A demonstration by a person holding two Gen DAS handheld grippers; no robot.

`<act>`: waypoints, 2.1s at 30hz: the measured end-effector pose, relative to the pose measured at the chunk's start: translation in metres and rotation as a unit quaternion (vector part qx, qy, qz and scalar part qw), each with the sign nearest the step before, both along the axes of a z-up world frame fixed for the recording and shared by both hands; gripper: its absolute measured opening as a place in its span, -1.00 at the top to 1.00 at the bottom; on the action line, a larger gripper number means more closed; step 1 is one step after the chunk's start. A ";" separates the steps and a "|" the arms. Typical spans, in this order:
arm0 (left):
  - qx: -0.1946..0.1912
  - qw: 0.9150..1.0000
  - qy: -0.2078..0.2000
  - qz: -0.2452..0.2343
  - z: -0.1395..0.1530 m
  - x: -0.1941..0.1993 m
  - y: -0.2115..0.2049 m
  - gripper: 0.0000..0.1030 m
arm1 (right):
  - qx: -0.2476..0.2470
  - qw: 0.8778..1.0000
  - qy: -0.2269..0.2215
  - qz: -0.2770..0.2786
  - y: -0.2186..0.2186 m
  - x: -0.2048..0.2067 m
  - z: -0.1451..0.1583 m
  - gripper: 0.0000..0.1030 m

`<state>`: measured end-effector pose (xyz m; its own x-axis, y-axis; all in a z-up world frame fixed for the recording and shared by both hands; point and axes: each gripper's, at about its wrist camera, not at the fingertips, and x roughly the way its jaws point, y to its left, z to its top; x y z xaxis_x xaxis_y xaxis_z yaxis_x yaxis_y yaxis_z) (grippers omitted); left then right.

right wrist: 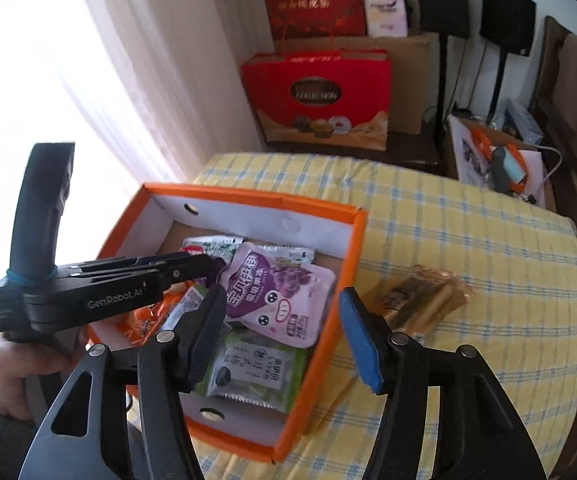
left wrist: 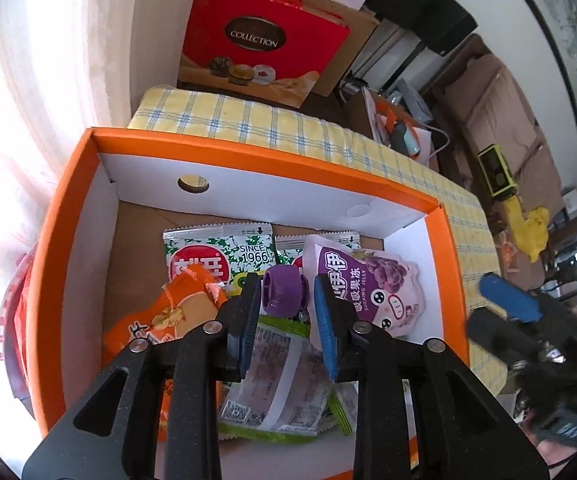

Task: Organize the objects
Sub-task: 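Lower the purple pouch into the box and open the left gripper, then move the right gripper over the brown wrapped snack bars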

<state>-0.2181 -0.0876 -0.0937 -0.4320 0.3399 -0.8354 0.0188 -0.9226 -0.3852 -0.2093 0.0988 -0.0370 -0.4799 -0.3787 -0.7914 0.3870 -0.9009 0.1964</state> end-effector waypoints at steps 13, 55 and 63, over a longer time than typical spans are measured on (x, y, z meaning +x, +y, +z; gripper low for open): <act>-0.029 0.998 0.048 -0.020 0.041 0.026 0.027 -0.75 | -0.001 0.998 0.024 -0.050 0.063 0.018 0.028 -0.52; -0.001 0.996 0.069 -0.060 0.060 0.037 0.074 -0.80 | 0.006 0.988 -0.075 -0.138 0.082 -0.067 -0.075 -0.55; -0.001 0.996 0.064 -0.061 0.055 0.038 0.076 -0.80 | 0.014 0.988 -0.071 -0.138 0.089 -0.068 -0.087 -0.51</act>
